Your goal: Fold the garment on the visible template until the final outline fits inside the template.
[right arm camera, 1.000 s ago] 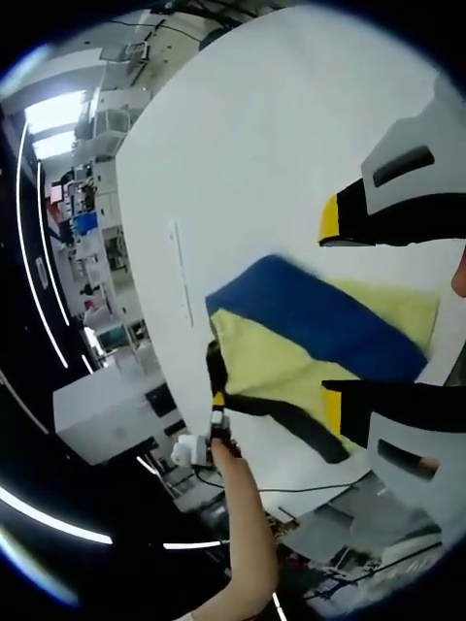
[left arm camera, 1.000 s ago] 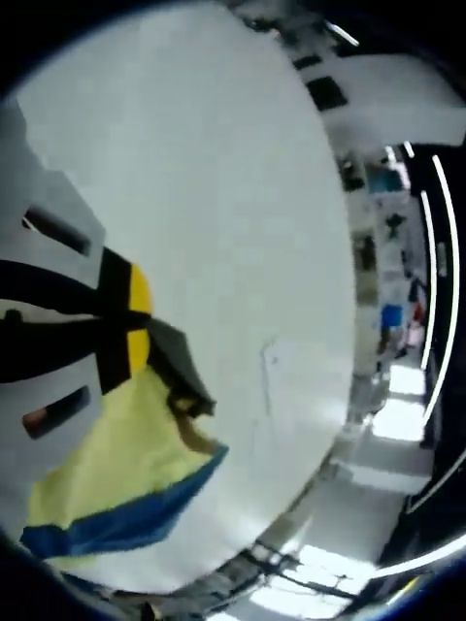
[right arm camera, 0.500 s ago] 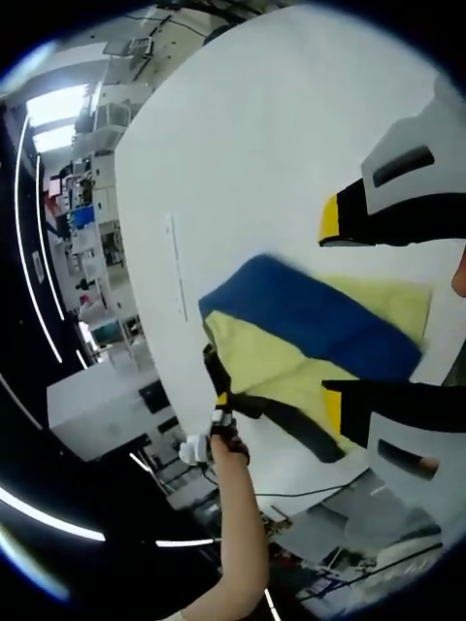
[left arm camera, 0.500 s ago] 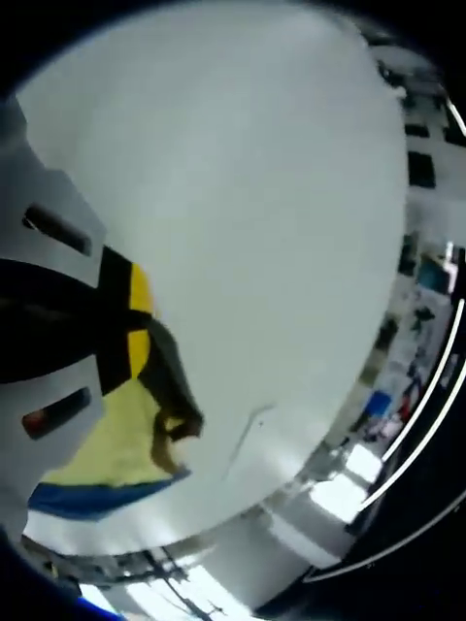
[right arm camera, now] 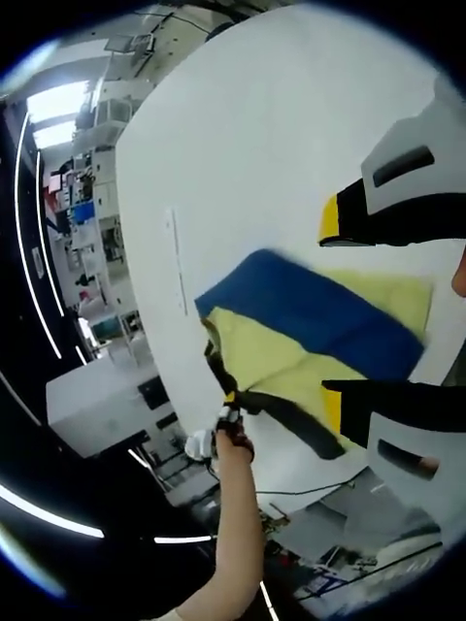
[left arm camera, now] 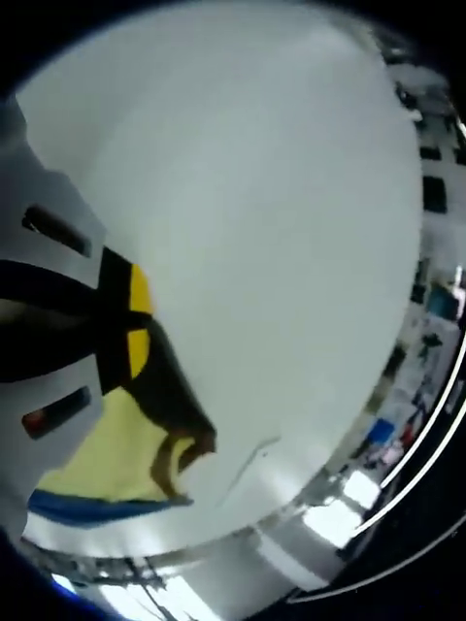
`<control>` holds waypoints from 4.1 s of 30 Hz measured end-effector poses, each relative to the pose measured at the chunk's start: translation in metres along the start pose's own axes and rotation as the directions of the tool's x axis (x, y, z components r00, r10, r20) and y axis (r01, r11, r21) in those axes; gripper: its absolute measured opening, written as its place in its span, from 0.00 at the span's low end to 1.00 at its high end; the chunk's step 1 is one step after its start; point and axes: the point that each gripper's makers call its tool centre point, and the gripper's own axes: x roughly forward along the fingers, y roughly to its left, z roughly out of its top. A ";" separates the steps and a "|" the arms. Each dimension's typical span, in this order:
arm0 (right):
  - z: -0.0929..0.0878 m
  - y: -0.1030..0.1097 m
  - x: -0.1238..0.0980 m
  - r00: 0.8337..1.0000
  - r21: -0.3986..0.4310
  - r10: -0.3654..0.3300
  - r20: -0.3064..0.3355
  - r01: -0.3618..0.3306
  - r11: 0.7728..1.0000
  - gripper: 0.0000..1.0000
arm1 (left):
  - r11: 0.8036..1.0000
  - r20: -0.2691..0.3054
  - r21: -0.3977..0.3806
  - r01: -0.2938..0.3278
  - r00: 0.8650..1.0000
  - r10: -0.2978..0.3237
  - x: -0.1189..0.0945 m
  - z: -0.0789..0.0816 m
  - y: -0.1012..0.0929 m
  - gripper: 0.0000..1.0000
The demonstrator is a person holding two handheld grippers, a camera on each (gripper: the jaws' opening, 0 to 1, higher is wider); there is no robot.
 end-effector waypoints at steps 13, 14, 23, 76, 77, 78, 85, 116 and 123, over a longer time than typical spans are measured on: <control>0.004 0.004 0.007 1.000 -0.003 0.017 0.007 -0.016 1.000 0.55 | 0.998 -0.006 0.064 0.005 1.000 -0.005 -0.005 0.011 0.005 0.02; 0.004 0.005 0.007 1.000 -0.004 0.020 0.007 -0.020 1.000 0.55 | 0.998 -0.001 0.070 0.002 1.000 -0.002 -0.006 0.012 0.006 0.03; 0.007 0.014 0.008 0.999 -0.015 0.041 0.018 -0.041 0.999 0.55 | 0.958 0.086 0.285 0.013 0.995 -0.039 -0.038 0.025 -0.005 0.35; -0.015 0.054 -0.075 0.990 -0.078 0.048 0.134 -0.038 0.996 0.56 | 0.793 0.081 0.511 0.332 0.900 -0.429 -0.317 -0.117 -0.041 0.99; -0.015 0.055 -0.075 0.990 -0.079 0.048 0.134 -0.038 0.996 0.56 | 0.794 0.080 0.508 0.333 0.900 -0.429 -0.317 -0.118 -0.041 0.99; -0.015 0.056 -0.075 0.990 -0.079 0.049 0.134 -0.038 0.996 0.56 | 0.794 0.080 0.509 0.332 0.901 -0.427 -0.317 -0.118 -0.040 0.99; -0.017 0.059 -0.075 0.990 -0.087 0.056 0.126 -0.045 0.995 0.56 | 0.801 0.072 0.491 0.341 0.901 -0.428 -0.318 -0.126 -0.040 0.99; -0.013 0.058 -0.062 0.993 -0.125 0.075 0.092 -0.064 0.990 0.56 | 0.815 0.046 0.456 0.358 0.905 -0.423 -0.311 -0.133 -0.042 0.99; -0.020 0.067 -0.055 0.994 -0.160 0.095 0.055 -0.085 0.983 0.56 | 0.818 0.038 0.448 0.360 0.907 -0.420 -0.312 -0.139 -0.038 0.99</control>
